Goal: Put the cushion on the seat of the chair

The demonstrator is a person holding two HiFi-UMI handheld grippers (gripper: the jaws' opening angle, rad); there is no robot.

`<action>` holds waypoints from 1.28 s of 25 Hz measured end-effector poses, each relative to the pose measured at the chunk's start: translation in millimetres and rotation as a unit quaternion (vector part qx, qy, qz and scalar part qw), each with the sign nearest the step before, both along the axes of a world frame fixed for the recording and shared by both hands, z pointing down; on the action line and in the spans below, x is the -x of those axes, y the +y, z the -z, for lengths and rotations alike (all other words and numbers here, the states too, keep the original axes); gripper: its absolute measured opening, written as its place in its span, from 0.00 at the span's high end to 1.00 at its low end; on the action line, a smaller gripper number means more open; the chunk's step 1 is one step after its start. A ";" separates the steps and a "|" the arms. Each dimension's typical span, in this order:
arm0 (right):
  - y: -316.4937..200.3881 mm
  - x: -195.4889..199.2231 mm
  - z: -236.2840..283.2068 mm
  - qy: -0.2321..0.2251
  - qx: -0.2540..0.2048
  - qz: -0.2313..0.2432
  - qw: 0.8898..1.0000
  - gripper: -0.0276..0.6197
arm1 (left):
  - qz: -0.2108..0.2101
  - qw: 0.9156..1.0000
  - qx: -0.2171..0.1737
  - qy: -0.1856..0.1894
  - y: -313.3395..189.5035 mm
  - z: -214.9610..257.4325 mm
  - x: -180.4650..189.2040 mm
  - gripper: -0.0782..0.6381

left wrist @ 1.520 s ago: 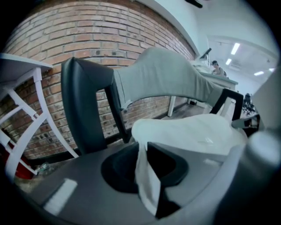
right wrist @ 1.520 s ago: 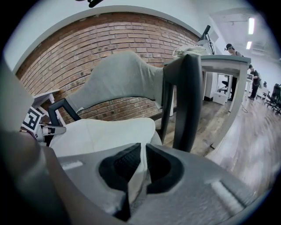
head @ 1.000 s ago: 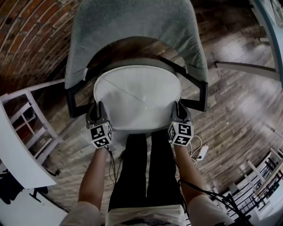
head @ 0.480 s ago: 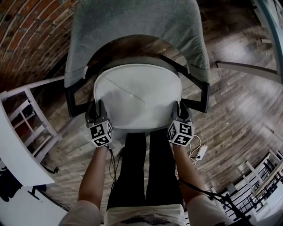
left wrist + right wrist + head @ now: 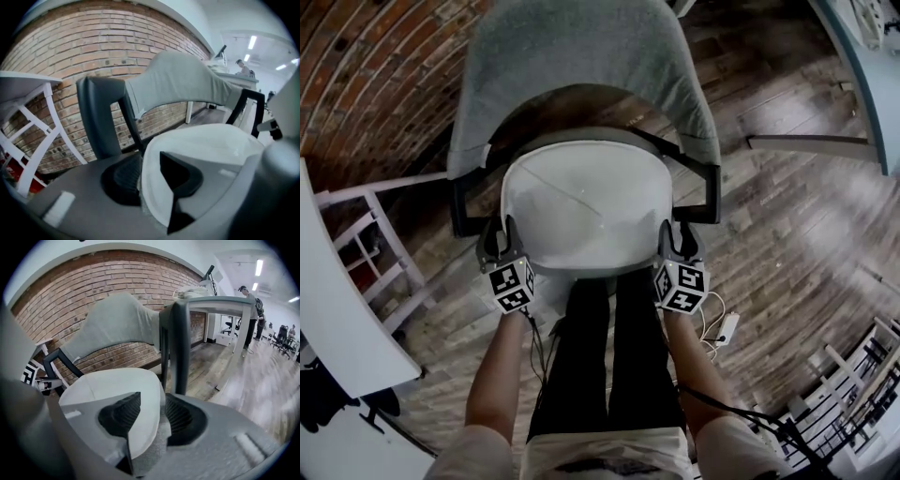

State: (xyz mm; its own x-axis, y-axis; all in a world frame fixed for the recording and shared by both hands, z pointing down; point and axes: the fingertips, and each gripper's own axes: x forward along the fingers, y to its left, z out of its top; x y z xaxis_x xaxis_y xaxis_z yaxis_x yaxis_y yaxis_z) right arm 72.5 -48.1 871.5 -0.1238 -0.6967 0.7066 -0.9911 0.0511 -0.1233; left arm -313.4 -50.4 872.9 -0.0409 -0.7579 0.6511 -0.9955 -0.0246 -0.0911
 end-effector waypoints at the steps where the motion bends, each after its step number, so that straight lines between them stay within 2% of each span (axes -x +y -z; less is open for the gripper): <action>1: 1.2 2.9 11.6 -0.007 -0.004 0.008 1.000 0.71 | -0.004 1.000 -0.003 0.000 1.3 10.0 -1.4 0.77; 5: 9.0 20.3 73.9 -0.048 -0.023 0.031 0.998 0.71 | -0.022 1.000 -0.020 -0.001 9.8 66.2 -10.6 0.77; 10: -1.5 46.9 172.2 -0.069 -0.071 0.070 0.993 0.72 | -0.058 0.996 -0.063 0.014 -1.7 162.8 -29.9 0.77; 12: -4.2 57.3 217.2 -0.076 -0.090 0.085 0.989 0.72 | -0.073 0.994 -0.079 0.025 -1.5 210.2 -36.1 0.77; 17: -8.2 69.9 344.0 -0.083 -0.157 0.101 0.979 0.83 | -0.081 0.986 -0.134 0.048 9.2 338.3 -44.6 0.77; 22: -8.4 87.6 452.3 -0.094 -0.214 0.118 0.965 0.84 | -0.104 0.977 -0.181 0.050 20.6 442.4 -50.1 0.77; 25: -6.4 93.0 496.8 -0.095 -0.241 0.129 0.957 0.90 | -0.126 0.971 -0.201 0.036 23.9 485.7 -57.6 0.81; 32: 25.3 99.1 558.7 -0.100 -0.272 0.139 0.947 0.95 | -0.133 0.960 -0.233 0.077 45.2 555.3 -70.3 0.84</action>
State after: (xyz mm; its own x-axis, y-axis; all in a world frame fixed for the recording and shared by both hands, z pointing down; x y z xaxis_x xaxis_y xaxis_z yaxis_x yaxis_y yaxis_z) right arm -26.5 -22.8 312.9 -0.4495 -0.8716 0.1957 -0.8896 0.4169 -0.1864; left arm -243.1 -5.2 317.6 0.2633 -0.9389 0.2218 -0.9624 -0.2715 -0.0064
